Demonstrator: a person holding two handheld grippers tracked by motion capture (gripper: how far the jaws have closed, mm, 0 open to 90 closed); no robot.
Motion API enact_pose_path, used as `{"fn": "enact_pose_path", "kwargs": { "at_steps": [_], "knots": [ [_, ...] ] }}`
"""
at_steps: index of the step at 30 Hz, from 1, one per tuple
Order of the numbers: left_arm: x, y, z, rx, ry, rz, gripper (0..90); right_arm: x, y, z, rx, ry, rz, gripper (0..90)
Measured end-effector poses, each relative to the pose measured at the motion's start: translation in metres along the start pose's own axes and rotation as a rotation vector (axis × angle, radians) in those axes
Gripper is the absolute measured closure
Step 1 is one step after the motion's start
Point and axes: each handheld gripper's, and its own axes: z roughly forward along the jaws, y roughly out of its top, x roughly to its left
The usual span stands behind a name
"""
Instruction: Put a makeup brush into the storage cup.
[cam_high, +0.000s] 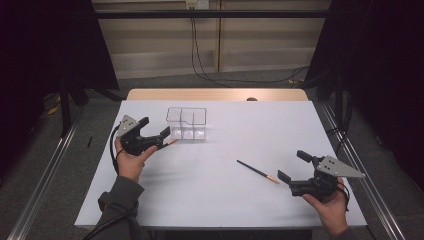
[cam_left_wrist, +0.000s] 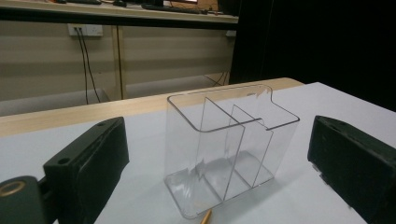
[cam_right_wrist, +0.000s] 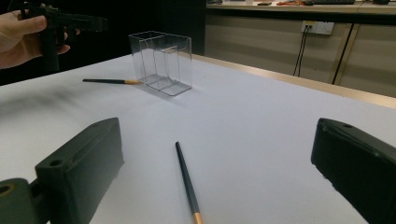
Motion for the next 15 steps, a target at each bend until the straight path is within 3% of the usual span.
{"fn": "enact_pose_path", "kwargs": {
  "at_steps": [15],
  "knots": [
    [0.0053,0.0024,0.0082,-0.017,0.018,-0.014,5.2,-0.0002,-0.0006,-0.0005,0.002,0.003,0.0,1.7]
  ]
}}
